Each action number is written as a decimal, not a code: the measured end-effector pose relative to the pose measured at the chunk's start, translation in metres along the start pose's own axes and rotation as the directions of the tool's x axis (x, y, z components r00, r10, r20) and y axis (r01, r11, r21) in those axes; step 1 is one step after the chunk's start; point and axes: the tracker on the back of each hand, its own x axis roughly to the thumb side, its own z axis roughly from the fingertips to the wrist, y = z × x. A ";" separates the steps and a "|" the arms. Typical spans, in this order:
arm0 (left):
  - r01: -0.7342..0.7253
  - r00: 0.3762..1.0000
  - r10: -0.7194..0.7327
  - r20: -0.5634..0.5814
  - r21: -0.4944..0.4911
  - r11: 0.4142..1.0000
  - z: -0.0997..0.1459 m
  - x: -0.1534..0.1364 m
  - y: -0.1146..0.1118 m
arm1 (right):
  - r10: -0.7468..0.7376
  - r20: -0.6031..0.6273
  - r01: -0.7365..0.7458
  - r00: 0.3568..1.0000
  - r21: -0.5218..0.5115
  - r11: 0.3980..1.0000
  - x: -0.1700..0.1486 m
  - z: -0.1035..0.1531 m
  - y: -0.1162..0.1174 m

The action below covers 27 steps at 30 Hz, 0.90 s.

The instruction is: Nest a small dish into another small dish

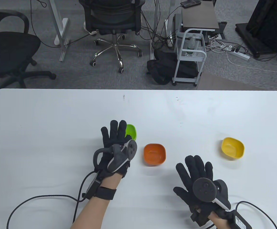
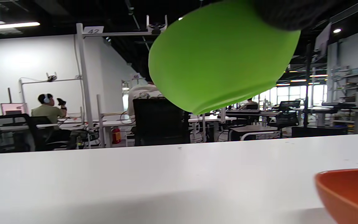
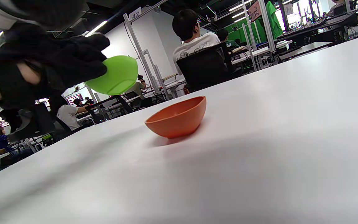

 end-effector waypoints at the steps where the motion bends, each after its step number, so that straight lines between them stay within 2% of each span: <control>1: 0.005 1.000 -0.006 0.024 0.017 1.000 0.002 0.006 0.001 | 0.000 0.000 0.000 1.000 0.000 1.000 0.000 0.000 0.000; 4: 0.003 0.992 -0.010 0.124 0.061 0.998 0.012 0.033 0.001 | 0.000 0.000 0.000 1.000 0.001 1.000 0.000 0.000 0.000; 7: 0.006 0.979 -0.019 0.205 0.063 0.998 0.017 0.056 -0.008 | -0.004 0.000 0.004 1.000 -0.001 1.000 0.000 0.001 -0.001; 13: 0.072 0.957 -0.068 0.281 -0.003 0.997 0.025 0.089 -0.031 | -0.016 -0.008 0.016 1.000 -0.002 1.000 -0.003 0.001 -0.003; 19: 0.147 0.942 -0.123 0.313 -0.054 0.988 0.028 0.099 -0.051 | -0.014 -0.005 0.014 1.000 0.001 1.000 -0.003 0.001 -0.003; 27: 0.186 0.943 -0.139 0.304 -0.129 0.974 0.024 0.099 -0.063 | -0.017 -0.008 0.017 1.000 0.004 1.000 -0.003 0.001 -0.003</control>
